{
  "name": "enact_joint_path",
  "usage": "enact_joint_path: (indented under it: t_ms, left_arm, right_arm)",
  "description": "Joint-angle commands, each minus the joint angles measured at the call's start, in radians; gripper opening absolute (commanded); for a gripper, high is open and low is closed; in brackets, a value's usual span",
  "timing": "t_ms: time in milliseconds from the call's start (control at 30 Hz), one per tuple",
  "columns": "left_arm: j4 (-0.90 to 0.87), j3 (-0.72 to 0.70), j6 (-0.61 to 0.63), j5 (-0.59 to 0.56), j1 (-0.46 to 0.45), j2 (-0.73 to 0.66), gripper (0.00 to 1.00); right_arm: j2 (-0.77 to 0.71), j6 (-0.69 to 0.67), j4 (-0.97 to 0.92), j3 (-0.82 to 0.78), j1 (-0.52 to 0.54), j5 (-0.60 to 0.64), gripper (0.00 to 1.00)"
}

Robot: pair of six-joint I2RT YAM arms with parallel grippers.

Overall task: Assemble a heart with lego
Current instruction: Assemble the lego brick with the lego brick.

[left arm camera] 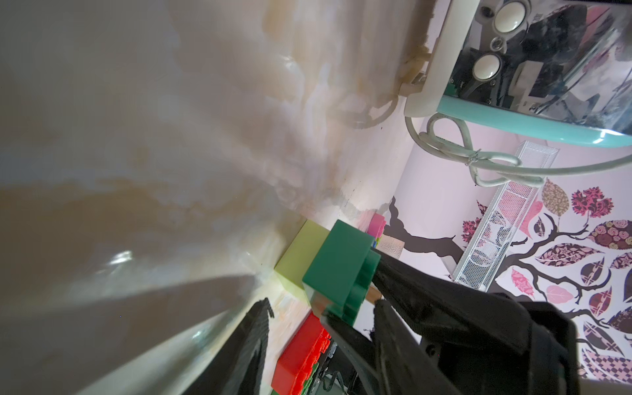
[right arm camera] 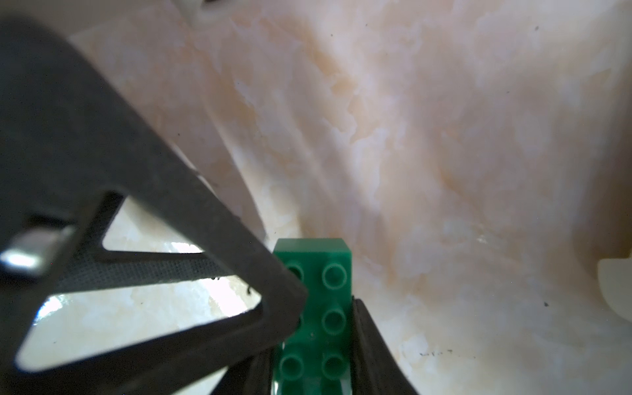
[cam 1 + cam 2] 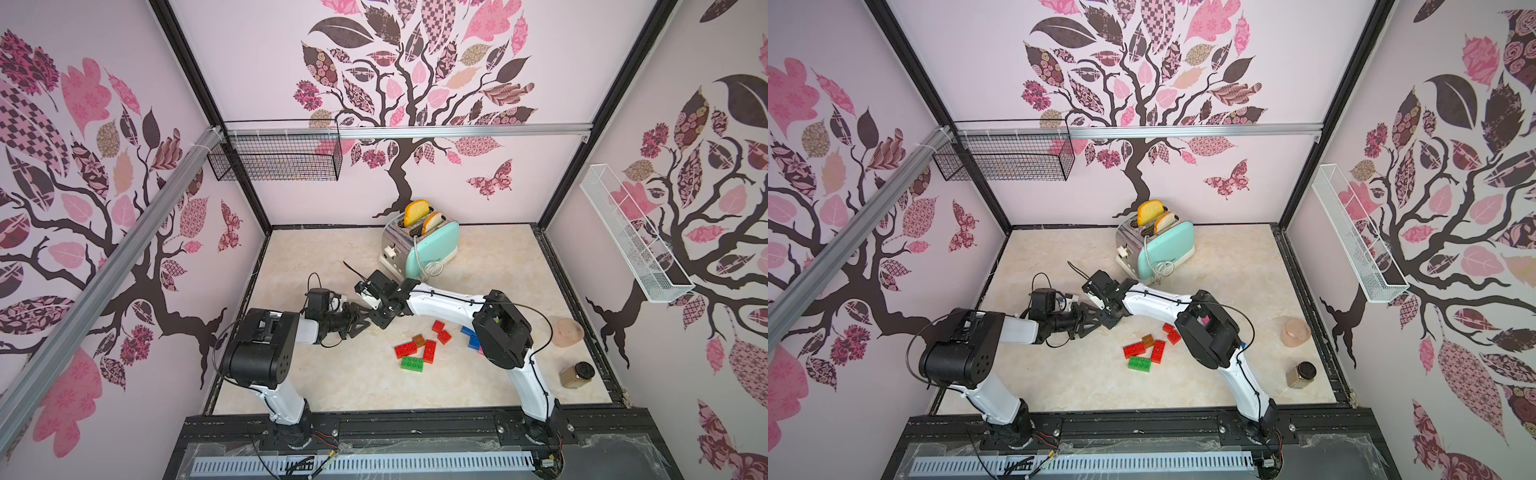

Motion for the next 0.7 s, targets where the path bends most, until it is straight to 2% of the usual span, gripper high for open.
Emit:
enact_joint_path:
  t_ms: [0, 167, 367, 667]
  left_arm:
    - [0.090, -0.026, -0.049, 0.043, 0.006, -0.016, 0.57]
    - [-0.022, -0.014, 0.000, 0.046, 0.023, -0.100, 0.61]
    - [-0.122, -0.003, 0.035, 0.050, 0.042, -0.140, 0.62]
    - [-0.174, 0.001, 0.072, 0.055, 0.076, -0.121, 0.64]
  right_arm:
    - [0.057, -0.061, -0.011, -0.117, -0.002, 0.030, 0.21]
    - [0.018, -0.153, 0.012, -0.180, -0.011, -0.036, 0.22]
    - [0.001, -0.211, -0.020, -0.175, -0.019, -0.075, 0.22]
    - [0.058, -0.280, -0.241, -0.020, -0.065, -0.202, 0.22]
